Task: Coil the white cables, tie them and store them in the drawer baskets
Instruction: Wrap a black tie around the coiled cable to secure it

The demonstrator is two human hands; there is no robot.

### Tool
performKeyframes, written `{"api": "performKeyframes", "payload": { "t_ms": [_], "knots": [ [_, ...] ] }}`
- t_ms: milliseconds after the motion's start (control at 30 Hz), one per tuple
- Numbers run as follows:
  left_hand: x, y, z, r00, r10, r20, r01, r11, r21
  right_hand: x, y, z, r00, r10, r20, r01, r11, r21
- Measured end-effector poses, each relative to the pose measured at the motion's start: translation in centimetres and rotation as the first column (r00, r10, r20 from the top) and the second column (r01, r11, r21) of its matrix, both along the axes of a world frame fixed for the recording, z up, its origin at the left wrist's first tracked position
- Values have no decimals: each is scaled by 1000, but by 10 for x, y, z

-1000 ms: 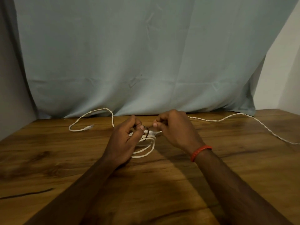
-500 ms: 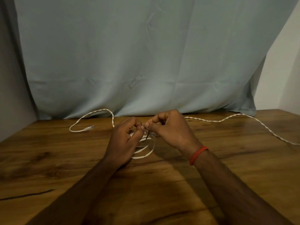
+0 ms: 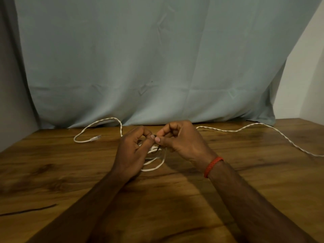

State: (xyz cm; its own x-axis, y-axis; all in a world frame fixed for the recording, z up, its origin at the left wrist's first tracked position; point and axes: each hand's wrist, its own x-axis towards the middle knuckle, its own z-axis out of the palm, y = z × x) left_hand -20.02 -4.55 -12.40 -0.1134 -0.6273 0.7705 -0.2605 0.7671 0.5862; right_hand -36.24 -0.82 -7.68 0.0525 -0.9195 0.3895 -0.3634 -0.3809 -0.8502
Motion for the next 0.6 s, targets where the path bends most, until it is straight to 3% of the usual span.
{"api": "performKeyframes", "payload": {
  "t_ms": [167,300,600],
  "knots": [
    [0,0,0,999,-40,-24,41,998,38,-5,-2,1,997,74,30,-74,997,6],
    [0,1,1,992,-95,-78,101,991,87,-7,1,2,972,139,187,-159,983,94],
    [-1,2,2,979,-151,-137,171,974,150,-3,5,1,967,97,235,-125,986,110]
  ]
}}
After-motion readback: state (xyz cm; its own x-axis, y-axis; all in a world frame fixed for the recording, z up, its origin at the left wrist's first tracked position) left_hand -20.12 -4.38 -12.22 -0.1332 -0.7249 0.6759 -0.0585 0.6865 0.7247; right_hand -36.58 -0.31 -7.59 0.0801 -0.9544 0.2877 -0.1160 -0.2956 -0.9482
